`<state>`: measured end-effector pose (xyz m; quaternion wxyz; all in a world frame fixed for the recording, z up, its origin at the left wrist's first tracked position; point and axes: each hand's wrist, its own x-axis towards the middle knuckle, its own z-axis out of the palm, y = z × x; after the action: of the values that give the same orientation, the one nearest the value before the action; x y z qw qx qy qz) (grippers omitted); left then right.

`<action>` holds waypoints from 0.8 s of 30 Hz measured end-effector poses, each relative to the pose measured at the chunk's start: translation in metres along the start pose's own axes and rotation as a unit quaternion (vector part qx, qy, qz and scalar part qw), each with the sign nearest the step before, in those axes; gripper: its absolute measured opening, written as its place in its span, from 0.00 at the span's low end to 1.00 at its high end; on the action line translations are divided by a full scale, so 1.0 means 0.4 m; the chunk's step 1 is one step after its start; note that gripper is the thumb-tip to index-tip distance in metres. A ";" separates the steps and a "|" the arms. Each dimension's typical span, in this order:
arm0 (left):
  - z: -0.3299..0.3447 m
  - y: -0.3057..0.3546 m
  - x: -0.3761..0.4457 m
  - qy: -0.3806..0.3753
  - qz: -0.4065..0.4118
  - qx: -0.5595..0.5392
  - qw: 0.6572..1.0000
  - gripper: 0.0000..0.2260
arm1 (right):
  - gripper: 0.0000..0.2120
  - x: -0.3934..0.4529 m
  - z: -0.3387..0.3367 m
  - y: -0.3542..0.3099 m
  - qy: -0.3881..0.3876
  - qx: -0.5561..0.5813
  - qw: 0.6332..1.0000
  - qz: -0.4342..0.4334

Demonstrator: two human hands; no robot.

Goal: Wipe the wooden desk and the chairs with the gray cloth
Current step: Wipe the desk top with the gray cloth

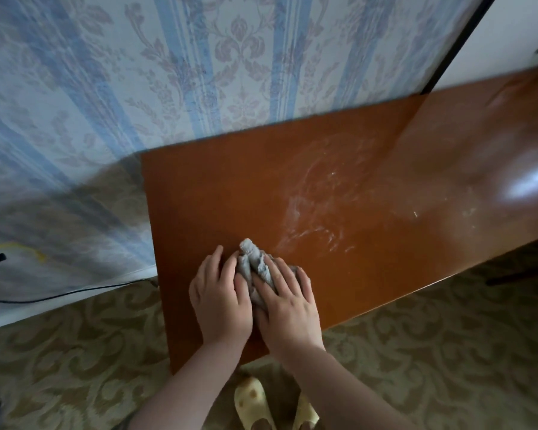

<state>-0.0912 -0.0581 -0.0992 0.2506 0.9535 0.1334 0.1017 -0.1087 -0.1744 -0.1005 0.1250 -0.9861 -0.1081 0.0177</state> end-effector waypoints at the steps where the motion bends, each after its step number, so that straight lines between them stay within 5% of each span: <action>1: 0.006 -0.003 0.010 -0.030 0.036 0.010 0.999 0.16 | 0.24 -0.019 -0.004 0.012 0.025 0.006 0.999 0.042; 6: 0.020 -0.007 0.031 -0.084 0.094 0.041 0.991 0.19 | 0.20 -0.045 -0.008 -0.031 0.111 0.050 0.954 0.273; 10: 0.025 -0.011 0.047 -0.036 0.028 0.001 0.999 0.19 | 0.20 0.047 -0.002 -0.089 0.082 0.105 0.980 0.149; 13: 0.022 -0.005 0.046 -0.034 0.021 0.036 0.999 0.19 | 0.23 0.049 -0.003 -0.025 0.043 0.032 0.996 0.070; 19: 0.026 -0.003 0.042 -0.045 0.019 0.044 0.998 0.20 | 0.22 -0.040 -0.003 -0.037 0.102 0.033 0.973 0.203; 24: 0.019 0.002 0.049 -0.020 -0.006 -0.010 1.000 0.19 | 0.18 0.045 -0.004 -0.049 0.054 0.026 0.998 0.004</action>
<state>-0.0706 -0.0560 -0.1030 0.2633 0.9519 0.1335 0.0822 -0.0950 -0.1522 -0.0944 0.1564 -0.9824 -0.0971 -0.0326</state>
